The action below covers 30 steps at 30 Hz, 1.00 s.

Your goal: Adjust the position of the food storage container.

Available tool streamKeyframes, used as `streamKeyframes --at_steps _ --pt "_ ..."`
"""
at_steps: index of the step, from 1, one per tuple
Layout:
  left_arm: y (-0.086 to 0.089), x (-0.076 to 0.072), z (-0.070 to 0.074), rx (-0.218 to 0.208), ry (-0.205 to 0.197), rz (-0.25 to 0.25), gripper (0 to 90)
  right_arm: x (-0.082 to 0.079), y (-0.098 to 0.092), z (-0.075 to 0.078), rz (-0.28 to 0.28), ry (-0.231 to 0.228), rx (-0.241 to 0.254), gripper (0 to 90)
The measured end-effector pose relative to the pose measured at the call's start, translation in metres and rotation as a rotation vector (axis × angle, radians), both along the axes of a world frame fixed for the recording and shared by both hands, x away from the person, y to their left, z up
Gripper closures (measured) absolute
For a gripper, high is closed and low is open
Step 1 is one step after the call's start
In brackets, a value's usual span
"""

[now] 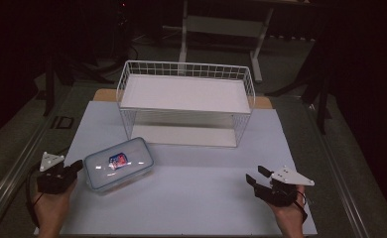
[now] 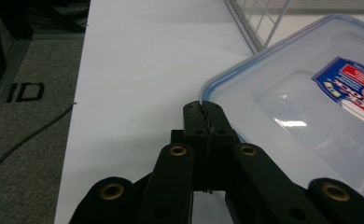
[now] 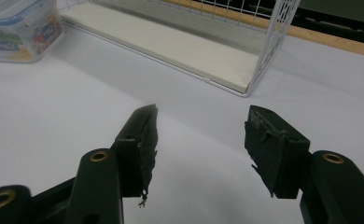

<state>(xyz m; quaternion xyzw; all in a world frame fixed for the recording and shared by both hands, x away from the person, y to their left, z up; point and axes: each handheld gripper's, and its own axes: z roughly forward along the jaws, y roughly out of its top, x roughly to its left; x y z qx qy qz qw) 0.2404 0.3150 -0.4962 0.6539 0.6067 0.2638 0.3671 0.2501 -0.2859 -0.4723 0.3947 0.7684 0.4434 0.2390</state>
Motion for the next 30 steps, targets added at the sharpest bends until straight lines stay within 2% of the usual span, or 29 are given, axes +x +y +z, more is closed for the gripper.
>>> streamKeyframes --at_steps 3,10,13,16,21,28,30 --pt "-0.004 0.003 0.0 0.007 -0.002 0.002 90.0 0.001 0.002 -0.002 0.006 0.005 -0.006 43.6" --pt "-0.018 0.016 0.0 0.028 -0.005 -0.03 90.0 0.001 0.002 -0.002 0.009 0.007 -0.011 43.8" --pt "-0.025 0.024 0.0 0.013 0.001 -0.039 90.0 0.001 0.001 -0.002 0.008 0.007 -0.007 43.8" --pt "-0.031 0.03 0.001 0.022 0.003 -0.051 90.0 0.001 0.001 -0.002 0.008 0.007 -0.007 43.8" --pt "-0.048 0.047 0.0 -0.003 0.009 -0.094 90.0 0.001 0.001 -0.002 0.005 0.006 -0.005 43.9" --pt "-0.068 0.061 -0.001 0.012 0.018 -0.136 90.0 0.001 0.0 -0.002 0.003 0.007 0.0 44.1" --pt "-0.078 0.064 -0.002 -0.009 0.012 -0.153 90.0 0.001 0.0 -0.002 0.003 0.007 -0.001 44.1"
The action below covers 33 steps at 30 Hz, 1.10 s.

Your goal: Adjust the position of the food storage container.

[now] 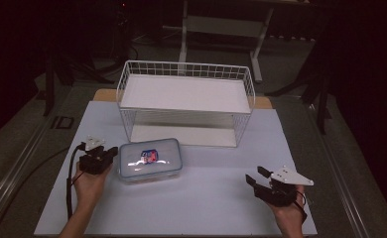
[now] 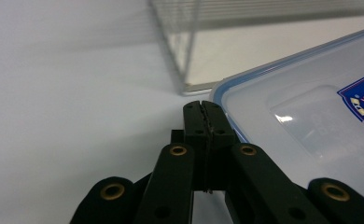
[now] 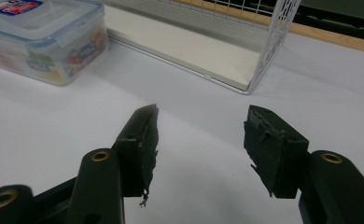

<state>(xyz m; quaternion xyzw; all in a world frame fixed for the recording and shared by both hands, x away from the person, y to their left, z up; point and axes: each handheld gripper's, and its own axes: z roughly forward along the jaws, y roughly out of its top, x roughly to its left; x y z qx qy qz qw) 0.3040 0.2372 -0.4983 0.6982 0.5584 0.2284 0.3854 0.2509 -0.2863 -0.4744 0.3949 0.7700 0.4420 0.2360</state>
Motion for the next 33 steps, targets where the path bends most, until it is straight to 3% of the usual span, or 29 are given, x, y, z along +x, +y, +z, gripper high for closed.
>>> streamKeyframes --at_steps 5,11,19,25,33 --pt "-0.014 0.004 0.001 -0.002 0.007 -0.035 90.0 0.0 0.001 0.0 0.003 0.0 -0.003 44.2" --pt "-0.046 0.011 0.003 0.008 -0.006 -0.109 90.0 0.0 0.001 0.0 0.005 -0.001 -0.002 44.3" --pt "-0.085 0.014 0.006 -0.009 -0.011 -0.193 90.0 -0.001 0.001 0.0 0.008 -0.003 -0.001 44.4" --pt "-0.091 0.013 0.007 -0.015 -0.008 -0.214 89.8 -0.001 0.001 0.0 0.008 -0.003 0.0 44.4" --pt "-0.091 0.012 0.006 -0.013 -0.021 -0.196 87.6 -0.001 0.001 0.001 0.007 -0.001 0.013 44.5"
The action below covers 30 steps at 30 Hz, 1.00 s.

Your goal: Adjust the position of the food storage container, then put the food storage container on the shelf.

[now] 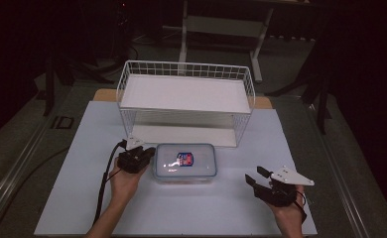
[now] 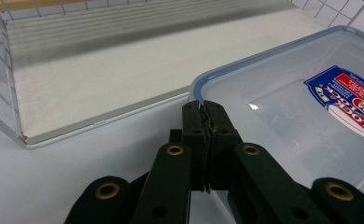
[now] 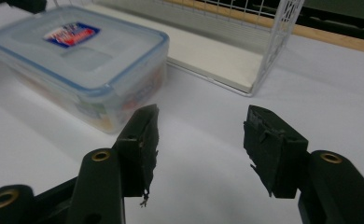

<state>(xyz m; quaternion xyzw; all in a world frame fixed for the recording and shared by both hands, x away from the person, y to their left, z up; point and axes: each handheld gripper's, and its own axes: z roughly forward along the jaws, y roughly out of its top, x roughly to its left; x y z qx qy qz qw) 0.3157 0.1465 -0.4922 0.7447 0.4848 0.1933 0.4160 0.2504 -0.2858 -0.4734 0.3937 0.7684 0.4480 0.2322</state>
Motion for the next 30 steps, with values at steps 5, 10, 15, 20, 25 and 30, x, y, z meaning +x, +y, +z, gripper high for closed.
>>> streamKeyframes --at_steps 5,10,15,20,25,30 --pt "0.004 -0.003 0.001 -0.013 -0.015 0.033 84.2 0.001 0.001 0.002 -0.005 0.01 0.047 44.7" --pt "0.012 -0.008 0.007 -0.053 -0.025 0.033 76.4 0.001 0.007 0.005 0.0 0.01 0.051 44.9" --pt "0.021 -0.019 0.017 -0.093 -0.044 0.028 66.3 0.002 0.017 0.014 0.005 0.009 0.063 45.1" --pt "0.027 -0.032 0.021 -0.13 -0.049 0.014 56.6 0.008 0.031 0.023 0.048 0.021 0.064 43.8" --pt "0.028 -0.033 0.019 -0.187 -0.021 -0.005 50.7 0.021 0.052 0.026 0.11 0.057 0.091 38.0" --pt "0.025 -0.033 0.017 -0.209 -0.009 -0.046 46.7 0.039 0.072 0.024 0.136 0.106 0.097 33.8"
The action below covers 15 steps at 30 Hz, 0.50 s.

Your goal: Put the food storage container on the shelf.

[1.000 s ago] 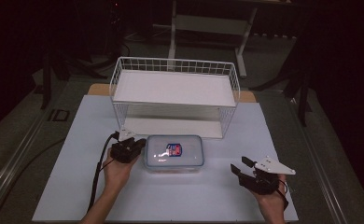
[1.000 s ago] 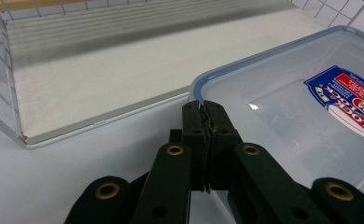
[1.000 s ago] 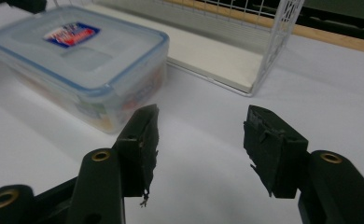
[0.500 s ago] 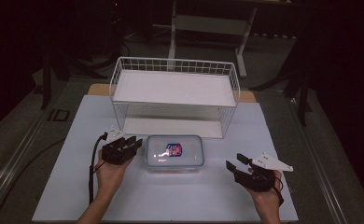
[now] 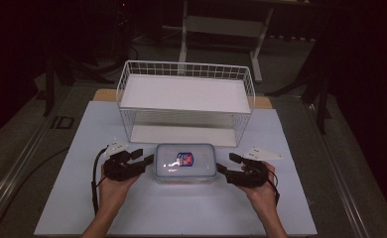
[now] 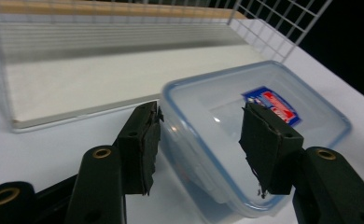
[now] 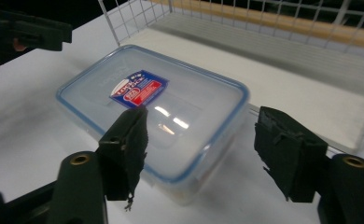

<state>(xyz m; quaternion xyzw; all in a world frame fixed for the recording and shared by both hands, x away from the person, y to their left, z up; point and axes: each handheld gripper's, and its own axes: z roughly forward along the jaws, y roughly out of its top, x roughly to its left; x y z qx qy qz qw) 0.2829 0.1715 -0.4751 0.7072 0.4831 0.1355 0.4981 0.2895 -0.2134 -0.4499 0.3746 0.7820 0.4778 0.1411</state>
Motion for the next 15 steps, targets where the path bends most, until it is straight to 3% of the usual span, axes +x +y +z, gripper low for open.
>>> streamKeyframes --at_steps 6,11,15 --pt "-0.008 0.004 -0.004 0.012 0.015 -0.037 44.2 0.021 0.018 -0.014 0.014 0.06 -0.023 32.3" --pt "-0.014 0.009 -0.009 0.02 0.033 -0.058 40.6 0.029 0.021 -0.021 0.02 0.098 -0.03 32.8" --pt "-0.021 0.015 -0.016 0.023 0.061 -0.075 37.1 0.04 0.021 -0.028 0.036 0.144 0.01 35.0"
